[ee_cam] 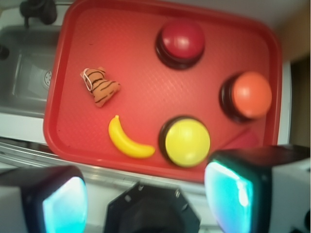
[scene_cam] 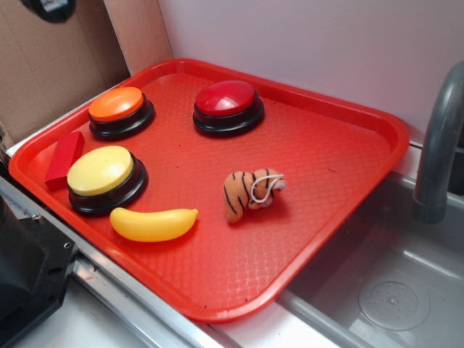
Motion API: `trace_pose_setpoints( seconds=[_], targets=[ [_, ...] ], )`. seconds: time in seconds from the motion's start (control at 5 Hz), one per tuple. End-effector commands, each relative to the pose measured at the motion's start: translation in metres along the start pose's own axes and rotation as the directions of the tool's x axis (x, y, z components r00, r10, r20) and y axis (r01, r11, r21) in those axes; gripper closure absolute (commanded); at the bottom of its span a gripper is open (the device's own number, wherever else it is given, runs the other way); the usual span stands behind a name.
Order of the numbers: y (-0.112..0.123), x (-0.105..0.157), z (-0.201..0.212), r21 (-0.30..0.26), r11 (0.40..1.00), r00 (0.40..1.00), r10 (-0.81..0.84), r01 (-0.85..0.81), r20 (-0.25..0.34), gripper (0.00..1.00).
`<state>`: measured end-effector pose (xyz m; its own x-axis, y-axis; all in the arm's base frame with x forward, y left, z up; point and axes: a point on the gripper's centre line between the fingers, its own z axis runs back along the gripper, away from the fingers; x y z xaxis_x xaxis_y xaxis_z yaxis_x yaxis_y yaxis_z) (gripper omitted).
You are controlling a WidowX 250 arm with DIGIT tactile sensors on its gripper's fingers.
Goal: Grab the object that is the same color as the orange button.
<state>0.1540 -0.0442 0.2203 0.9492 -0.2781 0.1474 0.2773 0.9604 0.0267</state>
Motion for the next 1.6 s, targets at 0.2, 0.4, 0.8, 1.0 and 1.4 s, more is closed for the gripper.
trace_pose_setpoints(
  seconds=[0.2,0.4,0.8,1.0,1.4],
  targets=[
    [-0.045,0.058,-0.086,-0.02,0.937,0.934,-0.346,0.349,0.083,0.0],
    [-0.056,0.071,-0.128,-0.03,0.932,0.932,-0.362,0.362,0.03,0.0],
    [-0.062,0.071,-0.189,-0.028,0.915,0.915,-0.403,0.402,-0.031,0.0],
    [-0.061,0.069,-0.197,-0.038,0.919,0.918,-0.394,0.392,-0.047,0.0],
    [-0.063,0.071,-0.213,-0.007,0.913,0.909,-0.406,0.407,-0.094,1.0]
  ],
)
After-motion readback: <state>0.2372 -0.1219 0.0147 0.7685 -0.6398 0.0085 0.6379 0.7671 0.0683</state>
